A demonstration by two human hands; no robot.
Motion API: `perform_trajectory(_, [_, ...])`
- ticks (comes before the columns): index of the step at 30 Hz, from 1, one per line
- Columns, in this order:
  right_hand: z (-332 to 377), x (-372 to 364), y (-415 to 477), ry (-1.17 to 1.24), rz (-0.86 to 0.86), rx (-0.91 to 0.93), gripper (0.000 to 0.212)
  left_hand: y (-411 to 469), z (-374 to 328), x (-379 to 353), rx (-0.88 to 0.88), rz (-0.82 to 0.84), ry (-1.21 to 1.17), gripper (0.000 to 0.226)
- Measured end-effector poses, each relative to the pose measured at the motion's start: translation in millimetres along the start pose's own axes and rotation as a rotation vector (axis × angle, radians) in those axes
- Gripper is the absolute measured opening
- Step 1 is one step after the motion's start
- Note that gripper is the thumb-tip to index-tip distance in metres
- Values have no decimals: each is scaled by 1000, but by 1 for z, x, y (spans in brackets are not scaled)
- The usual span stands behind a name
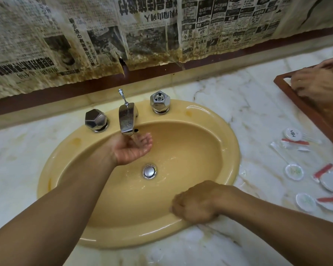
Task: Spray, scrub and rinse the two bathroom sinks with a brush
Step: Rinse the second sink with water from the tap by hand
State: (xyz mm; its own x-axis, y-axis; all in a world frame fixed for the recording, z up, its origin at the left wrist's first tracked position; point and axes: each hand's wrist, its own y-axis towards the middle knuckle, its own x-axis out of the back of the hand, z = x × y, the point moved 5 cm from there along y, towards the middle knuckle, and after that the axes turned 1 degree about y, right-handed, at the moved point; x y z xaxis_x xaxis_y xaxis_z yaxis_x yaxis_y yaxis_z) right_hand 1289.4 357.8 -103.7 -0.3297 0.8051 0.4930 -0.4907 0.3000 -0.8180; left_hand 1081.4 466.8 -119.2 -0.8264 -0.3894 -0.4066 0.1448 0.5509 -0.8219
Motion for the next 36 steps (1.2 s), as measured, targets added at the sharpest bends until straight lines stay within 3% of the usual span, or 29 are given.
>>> perform_trajectory(3, [-37, 15, 6, -225, -16, -108, 78, 1, 17, -27, 51, 95, 0, 26])
perform_trajectory(7, [-84, 49, 19, -475, -138, -246, 63, -30, 58, -67, 183, 330, 311, 39])
perform_trajectory(10, [-67, 36, 31, -398, -38, -188, 64, -36, 61, -52, 105, 176, 491, 37])
perform_trajectory(13, [-40, 11, 23, -174, 110, -91, 75, -29, 43, -14, 3, -19, 429, 34])
perform_trajectory(15, [-45, 13, 18, -183, 56, -98, 79, -26, 30, 9, -29, -97, 344, 34])
perform_trajectory(18, [-73, 30, 22, -294, -74, -197, 74, -24, 14, 29, -62, -136, 189, 36])
perform_trajectory(21, [-49, 18, 26, -249, 59, -114, 79, -19, -1, 33, -119, -134, 134, 32])
perform_trajectory(24, [-10, -6, 29, -117, 187, 97, 91, -10, -8, 24, -113, -112, 165, 33])
perform_trajectory(28, [-48, 6, 33, -181, 54, -115, 100, 2, -7, 7, -45, -37, 177, 41])
perform_trajectory(30, [-43, 4, 26, -230, 114, -45, 103, 6, -5, 0, -42, -9, 78, 41])
perform_trajectory(33, [-43, 9, 13, -332, 151, 0, 77, 7, 13, -20, -11, 73, -8, 31])
perform_trajectory(36, [-91, 47, 23, -640, -78, -207, 67, -12, 46, -57, 73, 261, 176, 40])
